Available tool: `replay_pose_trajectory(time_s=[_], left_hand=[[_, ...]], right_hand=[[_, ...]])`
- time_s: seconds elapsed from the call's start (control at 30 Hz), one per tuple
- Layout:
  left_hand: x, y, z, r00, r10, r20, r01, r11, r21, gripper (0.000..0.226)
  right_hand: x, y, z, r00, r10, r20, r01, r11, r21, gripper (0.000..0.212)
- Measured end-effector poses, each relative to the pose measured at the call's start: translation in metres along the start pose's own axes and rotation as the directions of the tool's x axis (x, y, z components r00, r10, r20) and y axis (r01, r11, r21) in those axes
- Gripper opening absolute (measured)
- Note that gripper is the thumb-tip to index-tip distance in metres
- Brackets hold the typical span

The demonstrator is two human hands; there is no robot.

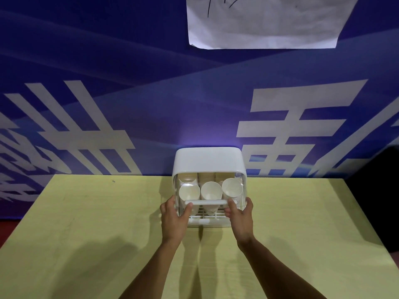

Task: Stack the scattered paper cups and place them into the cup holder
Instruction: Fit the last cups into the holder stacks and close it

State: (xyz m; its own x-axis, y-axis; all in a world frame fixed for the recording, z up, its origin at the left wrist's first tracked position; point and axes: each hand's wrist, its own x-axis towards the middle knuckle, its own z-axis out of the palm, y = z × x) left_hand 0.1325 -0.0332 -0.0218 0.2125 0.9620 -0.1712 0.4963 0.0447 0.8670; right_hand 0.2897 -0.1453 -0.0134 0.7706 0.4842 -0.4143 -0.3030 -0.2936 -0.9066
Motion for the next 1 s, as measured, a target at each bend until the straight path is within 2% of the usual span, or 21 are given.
replay_pose_trajectory(time_s=[0.17,0.27,0.4,0.5,0.6,0.7,0.77,0.87,1.0], left_hand=[[0.002,0.002,0.000,1.000,0.002,0.003,-0.002,1.000,0.013,0.065],[0.004,0.001,0.000,1.000,-0.003,0.006,0.003,1.000,0.021,0.065],[0.006,0.001,0.001,1.000,-0.003,0.008,0.002,1.000,0.007,0.067],[0.008,0.002,0.001,1.000,0.000,0.012,0.000,1.000,0.013,0.068],[0.010,0.001,0.000,1.000,-0.006,0.017,0.006,1.000,0.001,0.069],[0.010,0.002,0.001,1.000,0.000,0.018,-0.001,1.000,0.008,0.069],[0.011,0.002,0.001,1.000,-0.001,0.017,0.000,1.000,0.022,0.069],[0.011,0.004,-0.001,1.000,-0.005,0.028,0.004,0.999,0.037,0.069],[0.013,0.009,-0.005,0.999,0.009,0.035,-0.011,0.998,0.058,0.067]], right_hand=[[0.001,-0.004,0.015,0.999,0.050,0.012,-0.051,0.965,0.256,0.069],[-0.004,-0.008,0.020,0.996,0.091,-0.018,-0.081,0.946,0.315,0.067],[-0.008,-0.009,0.023,0.985,0.172,0.009,-0.164,0.918,0.362,0.049],[-0.006,-0.004,0.022,0.987,0.158,0.040,-0.162,0.941,0.298,0.031],[-0.010,0.004,0.014,0.990,0.051,0.131,-0.064,0.994,0.094,0.026],[-0.012,0.013,0.011,0.974,-0.038,0.223,0.056,0.996,-0.073,0.015],[-0.013,0.016,0.012,0.956,-0.068,0.285,0.118,0.980,-0.163,0.017],[-0.012,0.022,0.012,0.934,-0.112,0.340,0.220,0.929,-0.298,0.033],[-0.006,0.024,0.016,0.931,-0.131,0.341,0.252,0.906,-0.340,0.043]])
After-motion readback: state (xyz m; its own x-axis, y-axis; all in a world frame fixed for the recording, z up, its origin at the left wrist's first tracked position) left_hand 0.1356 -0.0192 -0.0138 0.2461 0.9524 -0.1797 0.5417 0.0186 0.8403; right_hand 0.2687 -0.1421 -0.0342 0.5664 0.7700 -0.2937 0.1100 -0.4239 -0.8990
